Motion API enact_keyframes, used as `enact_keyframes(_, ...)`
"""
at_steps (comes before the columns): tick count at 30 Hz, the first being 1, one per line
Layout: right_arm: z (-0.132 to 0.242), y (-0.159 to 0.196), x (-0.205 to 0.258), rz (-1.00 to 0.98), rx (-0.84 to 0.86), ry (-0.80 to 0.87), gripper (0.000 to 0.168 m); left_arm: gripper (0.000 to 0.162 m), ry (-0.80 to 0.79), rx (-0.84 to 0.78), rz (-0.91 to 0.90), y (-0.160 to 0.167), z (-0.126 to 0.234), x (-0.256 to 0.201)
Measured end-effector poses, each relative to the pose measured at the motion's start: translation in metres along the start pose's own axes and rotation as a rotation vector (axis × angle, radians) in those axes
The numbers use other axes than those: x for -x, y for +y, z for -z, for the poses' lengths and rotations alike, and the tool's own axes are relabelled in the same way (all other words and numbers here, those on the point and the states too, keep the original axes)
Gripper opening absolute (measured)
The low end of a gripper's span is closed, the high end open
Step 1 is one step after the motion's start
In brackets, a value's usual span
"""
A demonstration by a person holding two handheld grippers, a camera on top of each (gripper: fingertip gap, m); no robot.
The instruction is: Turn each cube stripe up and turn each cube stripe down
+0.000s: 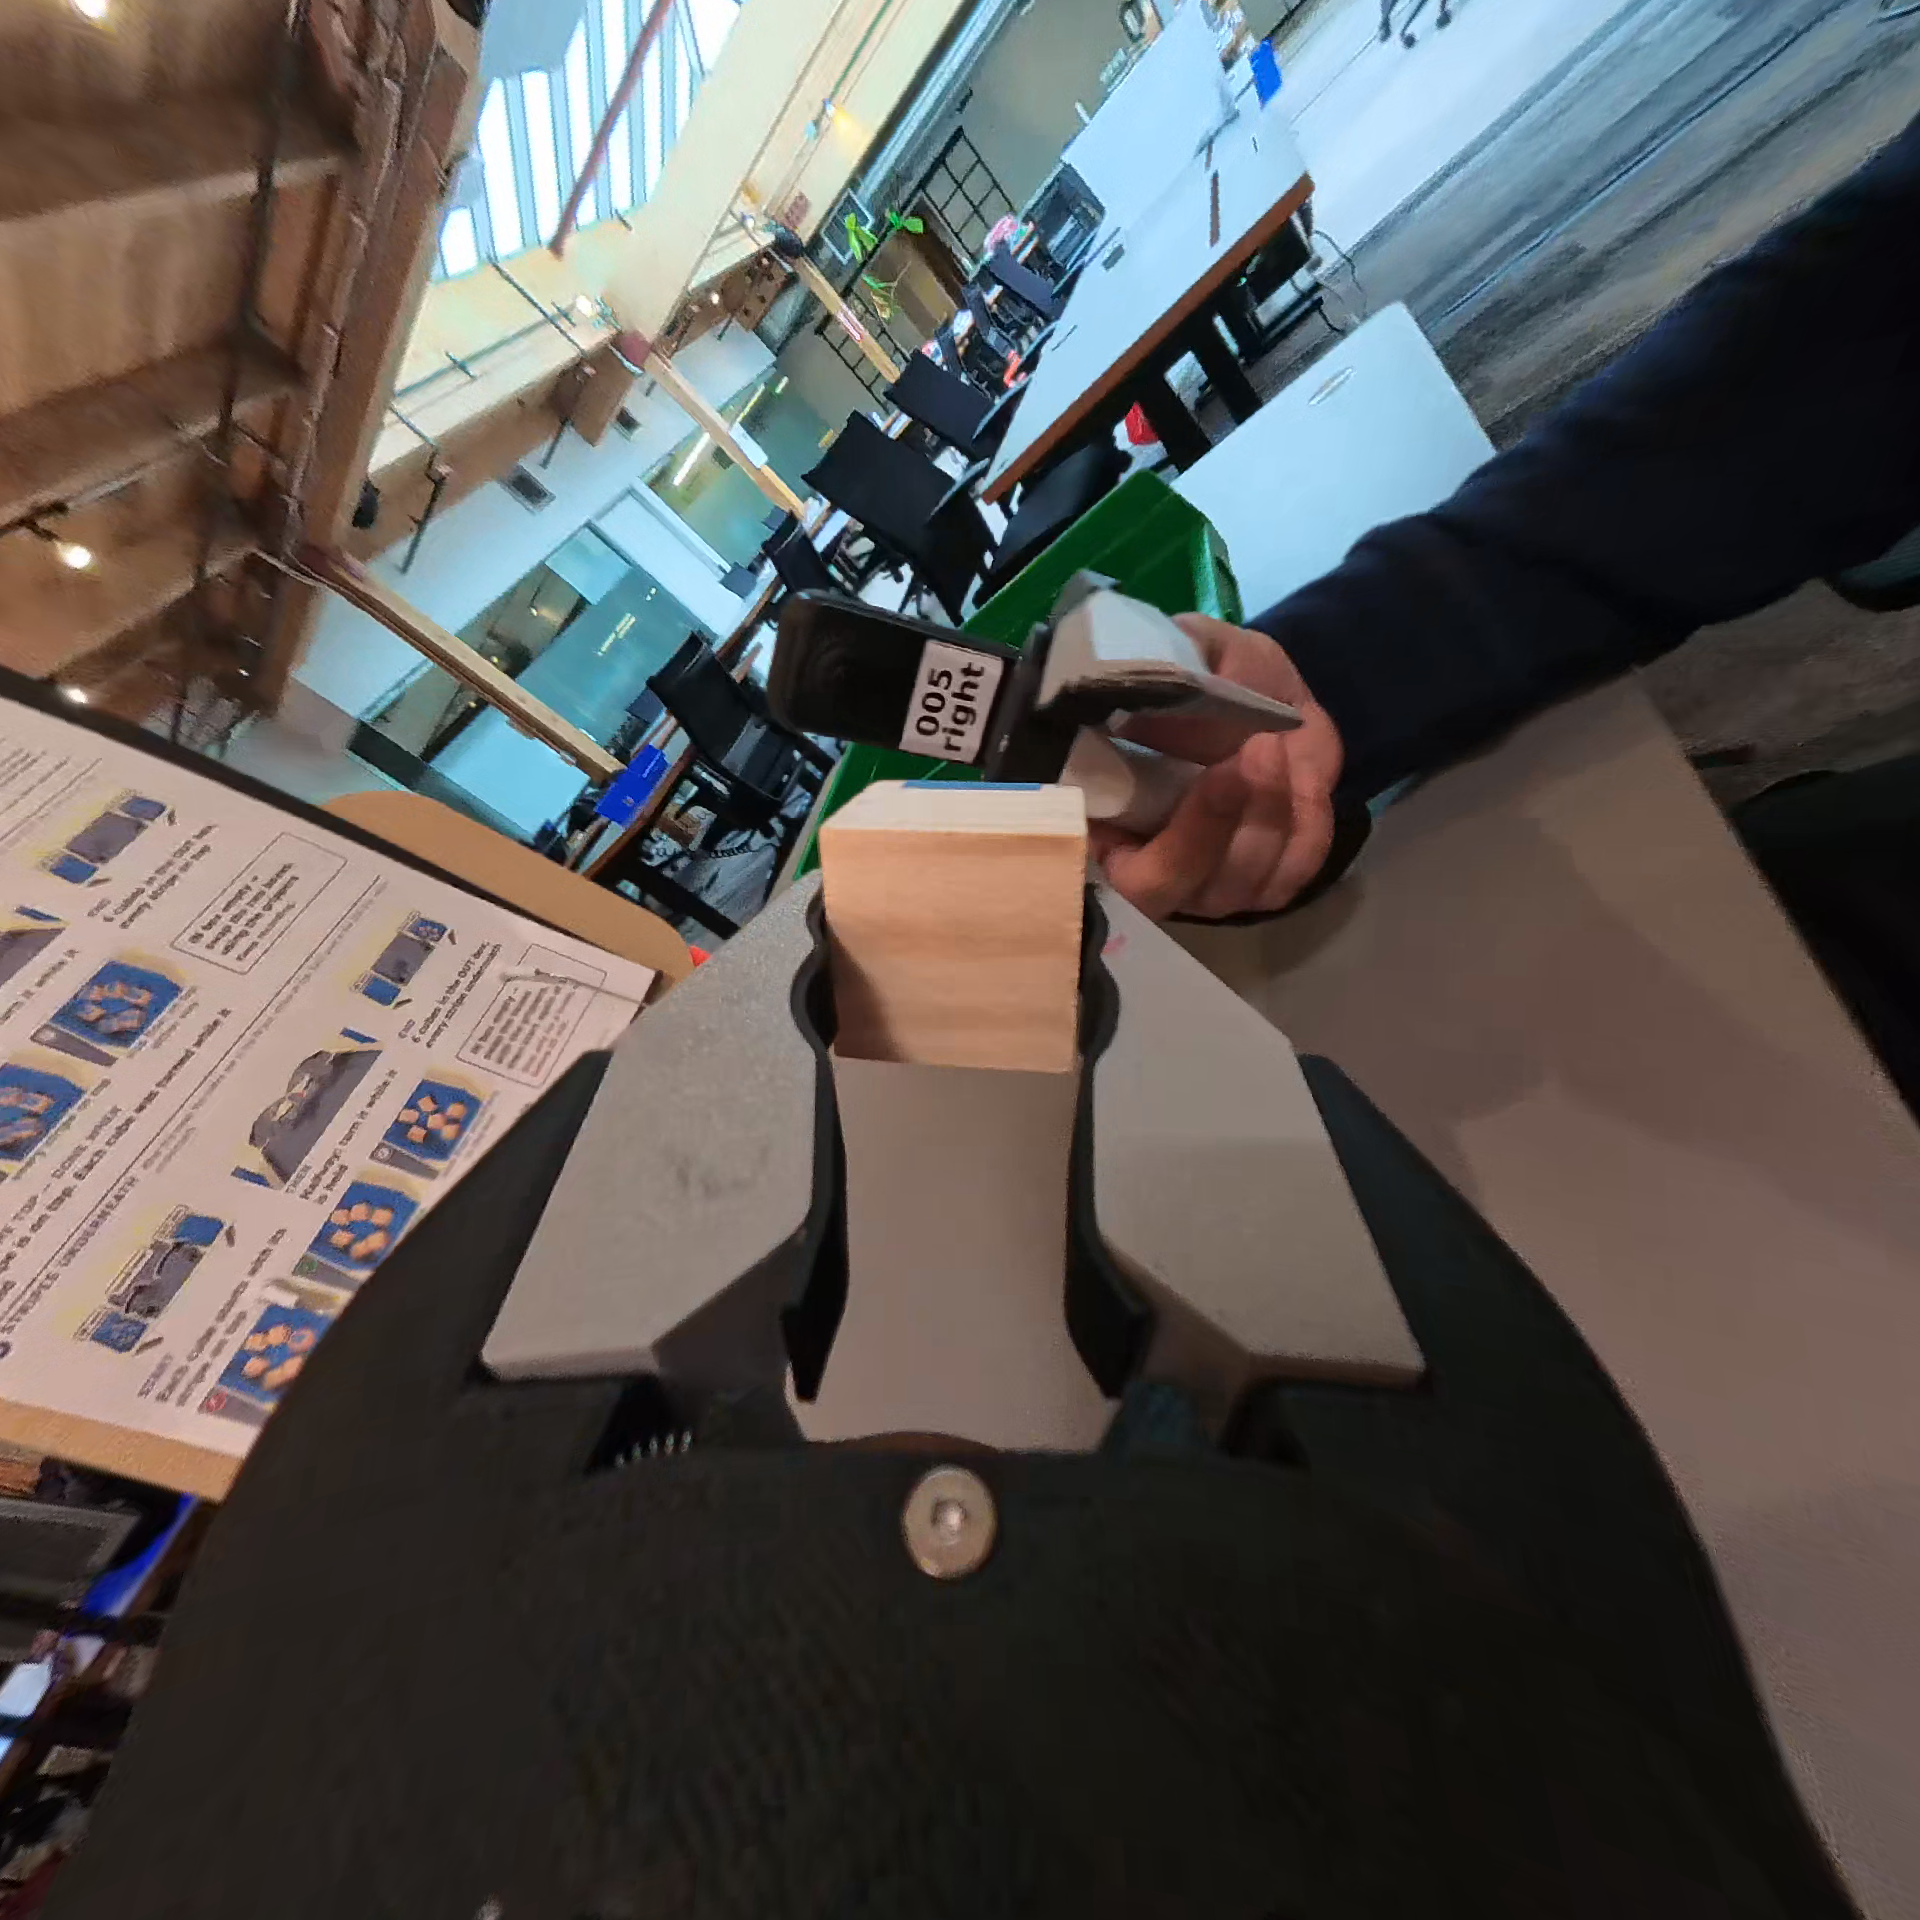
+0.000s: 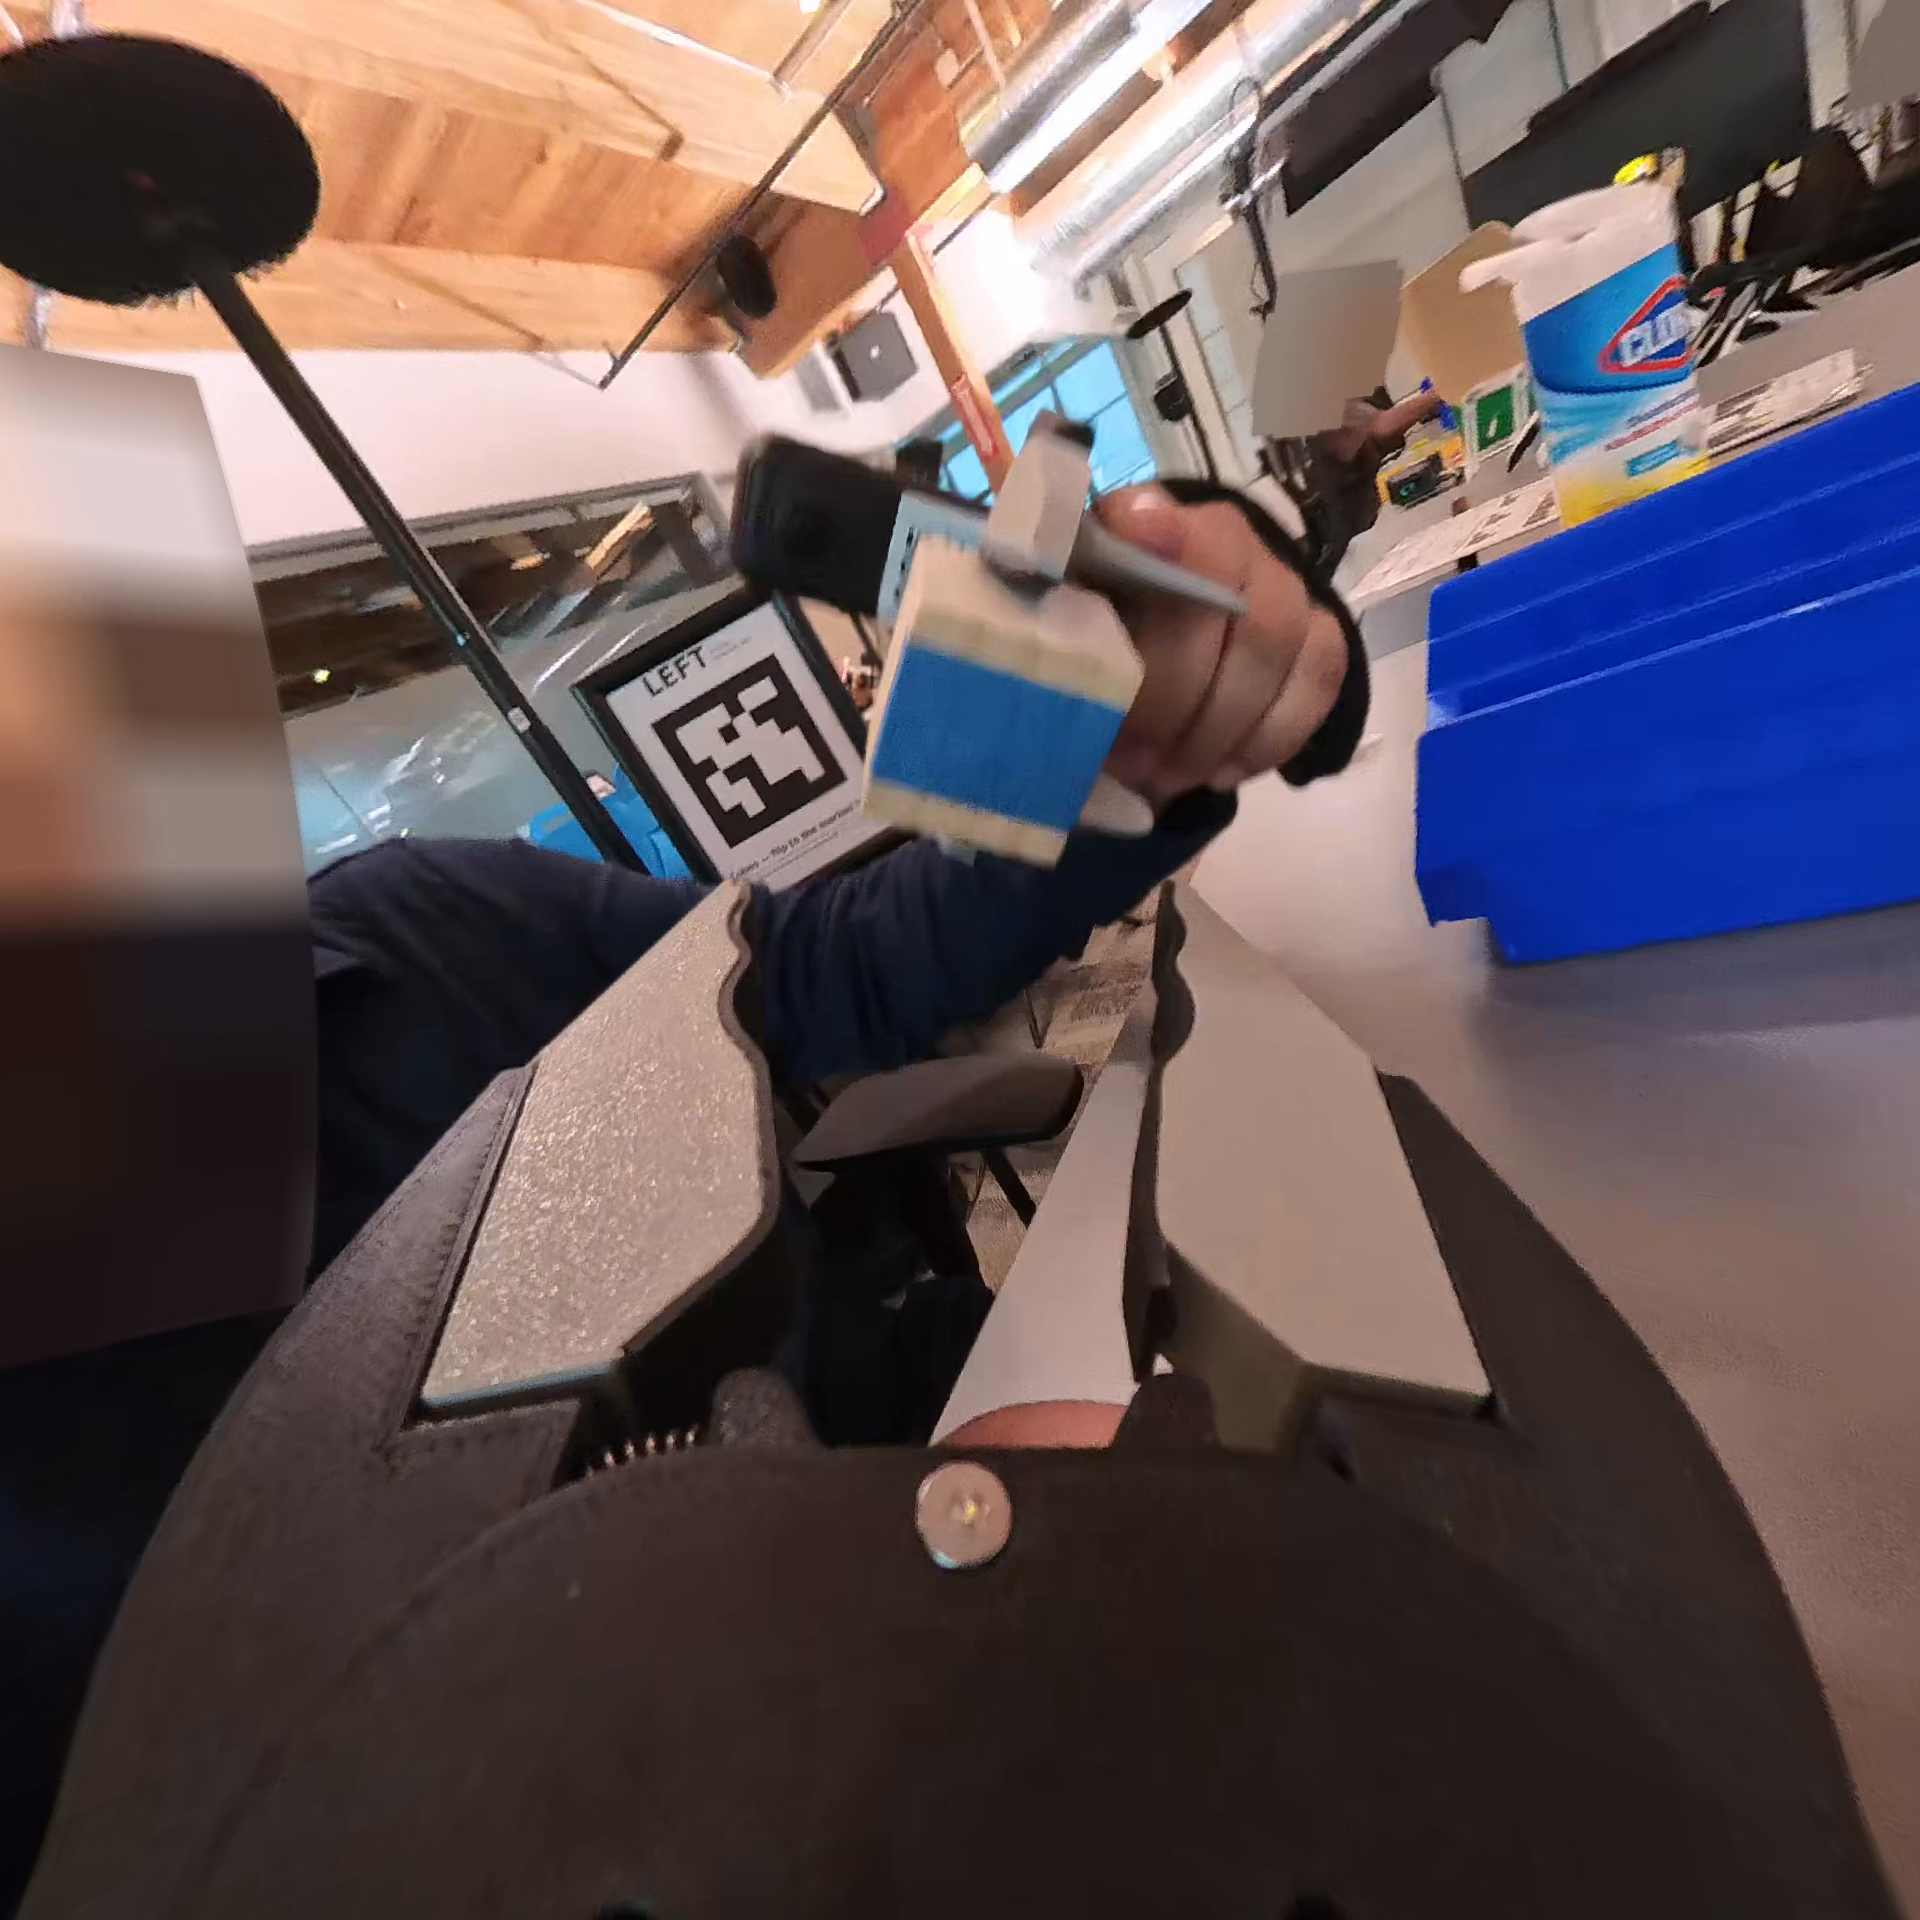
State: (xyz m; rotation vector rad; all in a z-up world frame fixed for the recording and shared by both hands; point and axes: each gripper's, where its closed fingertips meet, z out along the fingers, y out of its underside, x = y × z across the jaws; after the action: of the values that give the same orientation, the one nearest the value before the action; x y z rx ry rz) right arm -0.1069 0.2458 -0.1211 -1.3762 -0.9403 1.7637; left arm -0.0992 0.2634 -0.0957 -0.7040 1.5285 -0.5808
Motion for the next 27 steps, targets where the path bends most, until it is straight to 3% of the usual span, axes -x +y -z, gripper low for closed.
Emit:
enact_keyframes(6,0.019,-0.018,-0.018,-0.141,-0.125,0.016,0.039,0.044,-0.062,-0.027,-0.034,0.018,-0.027,-0.006)
enact_keyframes(9,0.021,-0.019,-0.021,-0.198,-0.14,-0.004,0.041,0.044,-0.089,-0.046,-0.052,0.022,-0.035,-0.004)
enact_keyframes(17,0.025,-0.016,-0.042,-0.171,-0.109,0.158,0.043,0.044,-0.181,-0.035,-0.017,0.045,-0.047,0.0)
enact_keyframes(23,0.029,-0.02,-0.048,0.003,-0.069,0.309,0.042,0.049,-0.243,-0.027,0.077,0.051,-0.043,0.004)
enact_keyframes(27,0.048,-0.038,-0.045,0.127,-0.127,0.458,0.042,0.035,-0.31,-0.064,0.078,0.05,-0.03,0.014)
